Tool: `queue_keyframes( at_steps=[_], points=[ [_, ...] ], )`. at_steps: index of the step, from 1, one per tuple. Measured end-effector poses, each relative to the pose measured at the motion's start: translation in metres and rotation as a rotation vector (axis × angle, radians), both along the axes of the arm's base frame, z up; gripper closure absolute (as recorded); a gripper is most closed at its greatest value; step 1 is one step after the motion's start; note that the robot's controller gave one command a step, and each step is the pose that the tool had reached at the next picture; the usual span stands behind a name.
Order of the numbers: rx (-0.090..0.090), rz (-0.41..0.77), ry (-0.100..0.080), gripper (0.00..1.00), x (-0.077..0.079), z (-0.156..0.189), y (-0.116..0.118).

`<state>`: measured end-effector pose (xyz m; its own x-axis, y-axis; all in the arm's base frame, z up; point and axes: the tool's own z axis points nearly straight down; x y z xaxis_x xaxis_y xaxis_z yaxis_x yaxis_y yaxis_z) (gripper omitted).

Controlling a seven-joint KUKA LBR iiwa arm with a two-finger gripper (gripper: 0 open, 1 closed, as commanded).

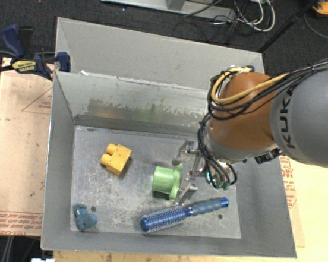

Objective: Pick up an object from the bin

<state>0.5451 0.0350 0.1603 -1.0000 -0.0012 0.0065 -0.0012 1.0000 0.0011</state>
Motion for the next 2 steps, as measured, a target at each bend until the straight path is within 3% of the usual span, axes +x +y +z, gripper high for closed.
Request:
queue_keyframes(
  at_steps=[1, 2],
  points=[
    [0.003, 0.180, -0.006, 0.00, 0.007, -0.077, 0.060],
    [0.003, 0.090, -0.003, 0.00, -0.051, -0.064, 0.114]
  ],
)
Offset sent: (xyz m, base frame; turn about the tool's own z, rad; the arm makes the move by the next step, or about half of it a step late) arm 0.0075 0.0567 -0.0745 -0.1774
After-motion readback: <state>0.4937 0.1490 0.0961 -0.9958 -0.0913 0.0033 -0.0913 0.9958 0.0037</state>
